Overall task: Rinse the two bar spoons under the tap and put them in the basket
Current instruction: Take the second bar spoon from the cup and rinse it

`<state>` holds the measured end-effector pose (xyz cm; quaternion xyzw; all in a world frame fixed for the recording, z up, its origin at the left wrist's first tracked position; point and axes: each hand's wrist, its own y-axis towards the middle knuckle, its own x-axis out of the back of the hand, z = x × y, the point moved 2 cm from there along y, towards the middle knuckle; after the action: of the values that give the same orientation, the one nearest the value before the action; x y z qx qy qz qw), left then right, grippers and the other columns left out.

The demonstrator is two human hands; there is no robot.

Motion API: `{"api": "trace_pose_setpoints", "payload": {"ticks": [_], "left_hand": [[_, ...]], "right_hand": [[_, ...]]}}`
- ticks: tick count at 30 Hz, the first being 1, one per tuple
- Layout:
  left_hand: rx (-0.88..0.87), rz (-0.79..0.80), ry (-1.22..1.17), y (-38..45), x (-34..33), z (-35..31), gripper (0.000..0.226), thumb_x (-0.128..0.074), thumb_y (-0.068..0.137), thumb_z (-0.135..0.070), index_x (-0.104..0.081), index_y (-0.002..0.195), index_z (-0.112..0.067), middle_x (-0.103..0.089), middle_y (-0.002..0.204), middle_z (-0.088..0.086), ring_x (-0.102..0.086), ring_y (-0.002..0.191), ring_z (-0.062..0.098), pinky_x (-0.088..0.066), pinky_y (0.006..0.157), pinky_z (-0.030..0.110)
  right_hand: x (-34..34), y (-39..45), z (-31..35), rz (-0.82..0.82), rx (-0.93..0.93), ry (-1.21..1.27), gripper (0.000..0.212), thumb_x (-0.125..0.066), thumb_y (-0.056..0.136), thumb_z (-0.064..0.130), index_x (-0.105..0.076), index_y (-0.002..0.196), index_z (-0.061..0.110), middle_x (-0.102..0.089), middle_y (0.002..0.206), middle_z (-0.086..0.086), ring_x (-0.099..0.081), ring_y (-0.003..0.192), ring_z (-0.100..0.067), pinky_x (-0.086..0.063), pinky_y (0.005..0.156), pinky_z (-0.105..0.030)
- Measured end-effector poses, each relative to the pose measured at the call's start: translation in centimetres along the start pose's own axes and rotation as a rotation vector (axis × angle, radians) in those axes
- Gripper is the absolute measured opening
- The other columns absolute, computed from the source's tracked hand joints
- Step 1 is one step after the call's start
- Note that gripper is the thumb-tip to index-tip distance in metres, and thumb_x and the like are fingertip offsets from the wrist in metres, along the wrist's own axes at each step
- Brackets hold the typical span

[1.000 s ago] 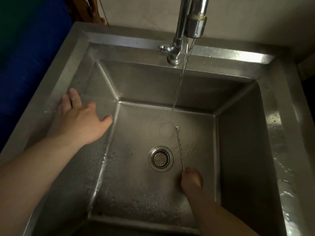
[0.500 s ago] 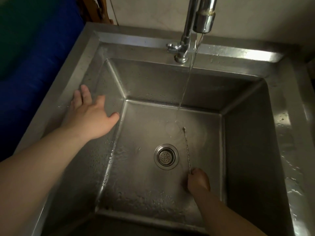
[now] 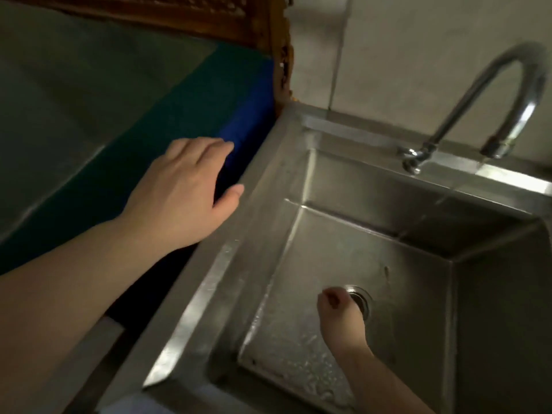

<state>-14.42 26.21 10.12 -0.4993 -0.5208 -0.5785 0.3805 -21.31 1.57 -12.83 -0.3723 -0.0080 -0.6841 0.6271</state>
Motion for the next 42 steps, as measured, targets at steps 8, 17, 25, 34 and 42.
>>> {"api": "trace_pose_setpoints", "payload": {"ticks": [8, 17, 25, 34, 42], "left_hand": [[0.244, -0.120, -0.023, -12.1, 10.4, 15.6, 0.040, -0.052, 0.093, -0.031, -0.055, 0.126, -0.009, -0.064, 0.115, 0.011, -0.056, 0.099, 0.031, -0.036, 0.086, 0.034], [0.586, 0.015, -0.236, -27.0, 6.6, 28.2, 0.033, -0.059, 0.090, -0.021, -0.060, 0.123, -0.014, -0.064, 0.108, 0.006, -0.057, 0.091, 0.020, -0.043, 0.079, 0.031], [0.467, 0.247, -0.368, -30.6, 2.2, 29.3, 0.068, -0.060, 0.061, -0.073, -0.059, 0.121, -0.040, -0.062, 0.113, -0.012, -0.056, 0.103, 0.007, -0.046, 0.088, 0.025], [0.518, 0.250, -0.518, -30.3, 0.2, 30.7, 0.061, -0.064, 0.061, -0.061, -0.060, 0.119, -0.043, -0.053, 0.106, -0.018, -0.051, 0.094, -0.003, -0.045, 0.081, 0.027], [0.517, 0.262, -0.544, -30.2, 0.2, 30.7, 0.055, -0.073, 0.064, -0.054, -0.064, 0.116, -0.040, -0.055, 0.102, -0.013, -0.052, 0.092, 0.000, -0.043, 0.080, 0.024]], "right_hand": [[-9.7, -11.8, 16.6, 0.146, 0.477, 0.165, 0.018, -0.064, 0.091, 0.018, -0.064, 0.087, 0.035, -0.069, 0.069, 0.011, -0.063, 0.065, 0.004, -0.049, 0.067, -0.025], [-21.3, -19.3, 26.6, 0.545, 0.501, 0.120, 0.020, -0.063, 0.091, 0.020, -0.062, 0.108, 0.029, -0.074, 0.085, -0.002, -0.073, 0.084, -0.020, -0.057, 0.087, -0.049], [-25.1, -20.5, 30.5, 0.460, 0.420, 0.219, 0.014, -0.056, 0.098, 0.030, -0.067, 0.096, 0.020, -0.074, 0.084, -0.001, -0.076, 0.073, -0.010, -0.061, 0.068, -0.025], [-24.8, -20.7, 30.0, 0.383, 0.394, 0.304, 0.019, -0.052, 0.100, 0.020, -0.069, 0.096, 0.011, -0.076, 0.084, -0.007, -0.077, 0.074, -0.014, -0.063, 0.068, -0.025], [-23.0, -20.4, 28.6, 0.337, 0.243, 0.504, 0.020, -0.052, 0.100, 0.013, -0.070, 0.092, 0.010, -0.078, 0.081, -0.010, -0.078, 0.078, -0.022, -0.062, 0.067, -0.025]]}}
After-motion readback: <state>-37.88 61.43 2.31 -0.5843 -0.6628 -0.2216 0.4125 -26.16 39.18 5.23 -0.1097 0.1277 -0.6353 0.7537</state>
